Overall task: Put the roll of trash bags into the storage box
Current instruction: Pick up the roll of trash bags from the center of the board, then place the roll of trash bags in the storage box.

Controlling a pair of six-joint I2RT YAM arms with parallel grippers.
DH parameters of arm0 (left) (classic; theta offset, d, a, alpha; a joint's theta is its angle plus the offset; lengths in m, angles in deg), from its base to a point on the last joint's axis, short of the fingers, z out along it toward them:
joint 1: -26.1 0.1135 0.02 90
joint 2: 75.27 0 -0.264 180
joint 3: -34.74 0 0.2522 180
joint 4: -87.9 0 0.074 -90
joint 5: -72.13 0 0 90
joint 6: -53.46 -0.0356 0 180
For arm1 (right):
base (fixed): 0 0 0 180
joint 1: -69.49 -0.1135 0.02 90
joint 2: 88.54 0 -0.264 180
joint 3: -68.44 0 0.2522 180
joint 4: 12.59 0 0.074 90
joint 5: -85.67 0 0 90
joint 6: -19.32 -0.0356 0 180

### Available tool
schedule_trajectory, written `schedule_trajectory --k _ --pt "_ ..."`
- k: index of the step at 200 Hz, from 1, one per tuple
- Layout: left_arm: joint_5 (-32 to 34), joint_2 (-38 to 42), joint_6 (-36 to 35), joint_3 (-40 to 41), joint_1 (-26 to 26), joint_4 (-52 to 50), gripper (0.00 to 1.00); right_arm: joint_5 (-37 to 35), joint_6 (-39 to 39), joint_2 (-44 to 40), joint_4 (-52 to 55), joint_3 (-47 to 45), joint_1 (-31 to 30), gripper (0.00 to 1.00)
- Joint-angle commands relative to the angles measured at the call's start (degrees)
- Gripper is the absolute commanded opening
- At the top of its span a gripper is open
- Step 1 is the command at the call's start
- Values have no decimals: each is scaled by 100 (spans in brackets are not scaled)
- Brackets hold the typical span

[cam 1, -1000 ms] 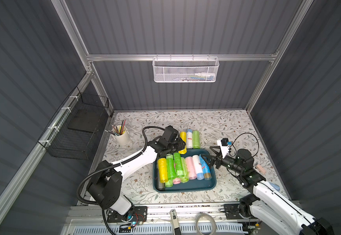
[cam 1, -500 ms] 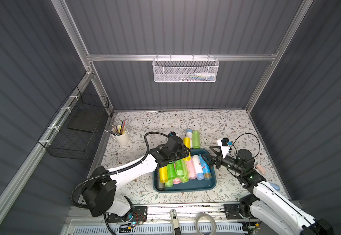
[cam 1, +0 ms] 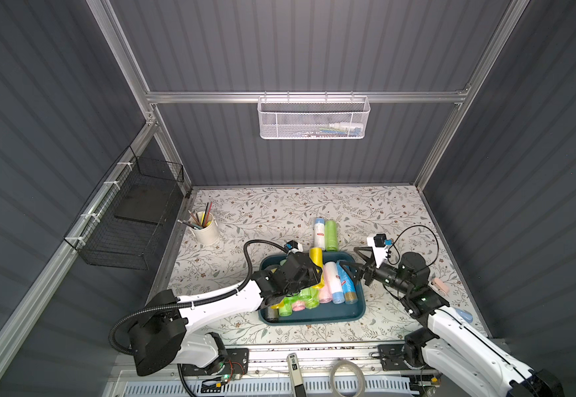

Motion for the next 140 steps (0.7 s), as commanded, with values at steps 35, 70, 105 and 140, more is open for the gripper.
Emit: schedule_trajectory --k 35,70,105,140 --pt "308 134 468 286 -176 547 39 92 -17 -3 -144 -61 27 99" --pt "370 63 490 264 -237 484 39 136 -53 40 -181 -48 28 99" --pt "480 -115 457 192 -270 284 40 118 -35 59 -172 -48 19 99" --pt "668 -298 380 -2 -336 -27 40 109 -29 91 -172 -48 23 99"
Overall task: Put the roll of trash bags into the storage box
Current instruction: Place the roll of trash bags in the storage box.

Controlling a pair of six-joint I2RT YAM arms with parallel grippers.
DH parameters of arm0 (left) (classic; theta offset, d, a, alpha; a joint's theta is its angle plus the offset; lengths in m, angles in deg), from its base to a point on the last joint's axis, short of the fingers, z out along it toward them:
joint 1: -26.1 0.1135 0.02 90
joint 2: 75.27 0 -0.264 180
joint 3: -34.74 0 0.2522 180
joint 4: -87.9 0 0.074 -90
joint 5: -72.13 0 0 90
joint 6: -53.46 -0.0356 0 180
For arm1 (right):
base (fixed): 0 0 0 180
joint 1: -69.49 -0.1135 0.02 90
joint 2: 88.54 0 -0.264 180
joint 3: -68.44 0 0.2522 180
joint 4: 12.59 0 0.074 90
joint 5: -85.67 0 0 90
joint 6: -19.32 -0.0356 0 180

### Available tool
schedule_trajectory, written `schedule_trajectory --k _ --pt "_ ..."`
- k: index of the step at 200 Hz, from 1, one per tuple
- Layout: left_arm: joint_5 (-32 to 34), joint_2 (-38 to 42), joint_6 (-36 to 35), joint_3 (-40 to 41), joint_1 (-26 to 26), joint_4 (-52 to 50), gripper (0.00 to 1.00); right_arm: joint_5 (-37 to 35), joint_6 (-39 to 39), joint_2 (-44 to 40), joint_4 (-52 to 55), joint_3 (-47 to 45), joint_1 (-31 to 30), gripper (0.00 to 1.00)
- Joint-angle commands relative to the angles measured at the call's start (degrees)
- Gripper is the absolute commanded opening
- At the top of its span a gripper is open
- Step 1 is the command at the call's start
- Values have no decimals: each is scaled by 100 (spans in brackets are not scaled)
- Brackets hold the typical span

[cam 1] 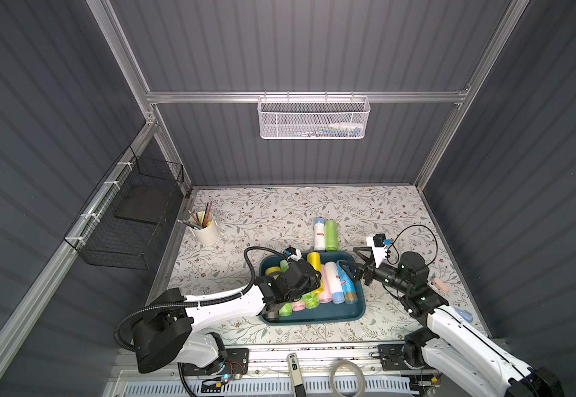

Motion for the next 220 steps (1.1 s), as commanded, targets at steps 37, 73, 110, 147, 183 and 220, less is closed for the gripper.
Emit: schedule_trajectory --k 37,73,110,147,183,220 --pt "487 -180 -74 -470 -152 -664 40 66 -13 34 -141 -48 24 99" --pt "512 -423 -43 -715 -212 -998 40 65 -22 43 -147 -44 18 99" --pt "579 -621 -63 -901 -282 -999 41 66 -17 18 -133 -39 23 99" --pt "724 -792 96 -1105 -298 -1366 42 55 -17 43 -150 -48 27 99" --pt "742 -1008 287 -1368 -293 -1691 44 113 -70 138 -239 -61 19 99" --pt "659 -1194 286 -1425 -293 -1787 44 82 -66 66 -229 -74 23 99"
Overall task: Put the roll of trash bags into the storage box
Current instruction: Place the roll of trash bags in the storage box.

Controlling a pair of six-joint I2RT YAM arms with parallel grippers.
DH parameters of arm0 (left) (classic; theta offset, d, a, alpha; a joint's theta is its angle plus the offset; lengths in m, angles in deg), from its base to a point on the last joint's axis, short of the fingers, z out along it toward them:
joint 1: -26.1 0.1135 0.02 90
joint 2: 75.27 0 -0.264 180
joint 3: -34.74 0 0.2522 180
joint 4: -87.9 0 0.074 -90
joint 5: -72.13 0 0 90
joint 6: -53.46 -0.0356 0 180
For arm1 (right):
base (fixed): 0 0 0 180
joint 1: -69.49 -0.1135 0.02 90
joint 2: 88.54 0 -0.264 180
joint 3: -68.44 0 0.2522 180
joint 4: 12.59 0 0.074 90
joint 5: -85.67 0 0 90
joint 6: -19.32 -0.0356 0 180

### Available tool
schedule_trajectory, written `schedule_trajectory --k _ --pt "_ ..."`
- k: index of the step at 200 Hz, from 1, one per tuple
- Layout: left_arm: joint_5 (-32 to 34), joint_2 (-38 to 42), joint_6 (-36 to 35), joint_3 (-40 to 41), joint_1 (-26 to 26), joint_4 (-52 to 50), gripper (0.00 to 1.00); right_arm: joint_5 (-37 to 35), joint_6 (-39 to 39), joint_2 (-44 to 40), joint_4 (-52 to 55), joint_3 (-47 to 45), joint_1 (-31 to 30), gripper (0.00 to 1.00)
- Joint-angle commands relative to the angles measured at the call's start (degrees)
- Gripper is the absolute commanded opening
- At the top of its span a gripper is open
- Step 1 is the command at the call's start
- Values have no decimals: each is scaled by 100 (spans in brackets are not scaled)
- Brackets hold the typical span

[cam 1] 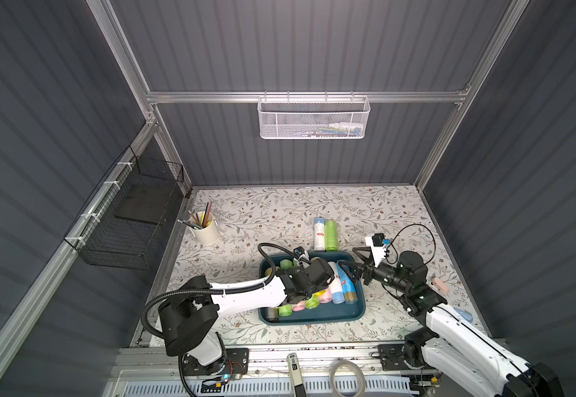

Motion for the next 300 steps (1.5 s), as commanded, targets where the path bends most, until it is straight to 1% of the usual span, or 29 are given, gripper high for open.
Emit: schedule_trajectory --k 1,91,232,272,300 --pt "55 -97 68 -125 -20 -258 44 51 -24 -66 -135 -79 30 99" --pt "86 -18 24 39 -20 -258 44 25 -18 -34 -161 -90 24 99" --pt "20 -321 -86 -136 -20 -336 48 41 -26 -68 -133 -75 25 99" --pt "114 -175 -150 -169 -20 -453 50 49 -35 -60 -135 -75 24 99" --pt "205 -76 -333 -272 -20 -645 51 42 -29 -44 -131 -74 25 99"
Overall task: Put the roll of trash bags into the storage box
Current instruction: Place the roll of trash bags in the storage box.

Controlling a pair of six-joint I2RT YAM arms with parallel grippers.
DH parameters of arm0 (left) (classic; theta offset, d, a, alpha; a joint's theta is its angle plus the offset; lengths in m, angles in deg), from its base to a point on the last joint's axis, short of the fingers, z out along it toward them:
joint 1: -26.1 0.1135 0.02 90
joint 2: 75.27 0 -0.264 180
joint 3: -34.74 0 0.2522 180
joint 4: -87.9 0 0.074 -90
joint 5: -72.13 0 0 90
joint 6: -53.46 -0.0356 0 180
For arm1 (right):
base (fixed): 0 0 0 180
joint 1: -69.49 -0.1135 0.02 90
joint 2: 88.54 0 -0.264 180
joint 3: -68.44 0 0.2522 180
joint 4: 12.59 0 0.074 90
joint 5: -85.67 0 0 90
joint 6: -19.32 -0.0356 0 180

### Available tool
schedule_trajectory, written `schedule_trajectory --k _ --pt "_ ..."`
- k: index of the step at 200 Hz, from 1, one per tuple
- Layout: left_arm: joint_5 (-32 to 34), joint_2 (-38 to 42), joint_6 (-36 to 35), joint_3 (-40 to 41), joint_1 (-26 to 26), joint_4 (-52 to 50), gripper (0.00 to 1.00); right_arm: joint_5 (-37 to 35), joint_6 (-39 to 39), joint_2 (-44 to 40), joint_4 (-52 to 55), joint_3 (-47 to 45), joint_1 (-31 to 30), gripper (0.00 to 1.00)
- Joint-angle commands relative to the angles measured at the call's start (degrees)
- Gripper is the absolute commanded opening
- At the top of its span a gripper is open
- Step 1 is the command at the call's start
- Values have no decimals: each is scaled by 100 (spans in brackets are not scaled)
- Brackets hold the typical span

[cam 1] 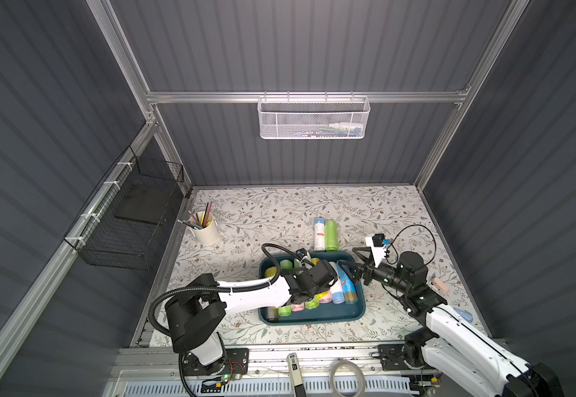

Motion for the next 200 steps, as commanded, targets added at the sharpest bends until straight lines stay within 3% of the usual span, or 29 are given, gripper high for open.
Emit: schedule_trajectory --k 1,80,129,148,168,188,200 --pt "210 125 -270 -176 -20 -571 51 37 -27 -34 -94 -44 19 99" --pt "453 589 -746 -459 -19 -1100 54 -132 -3 13 -12 -20 25 99" --pt "848 1336 -1622 -292 -20 -867 59 -675 110 22 430 106 23 99" --pt "1002 1649 -2218 -318 -11 -775 66 -909 60 176 458 143 25 99" --pt "1081 1940 -3174 -445 2 -612 82 -1188 -132 513 708 393 27 99" --pt "792 2025 -4177 -733 162 -600 99 -1401 -195 1092 1412 1076 23 99" --pt "638 1983 -4543 -906 350 -676 100 -1533 -196 1497 2031 1645 14 98"
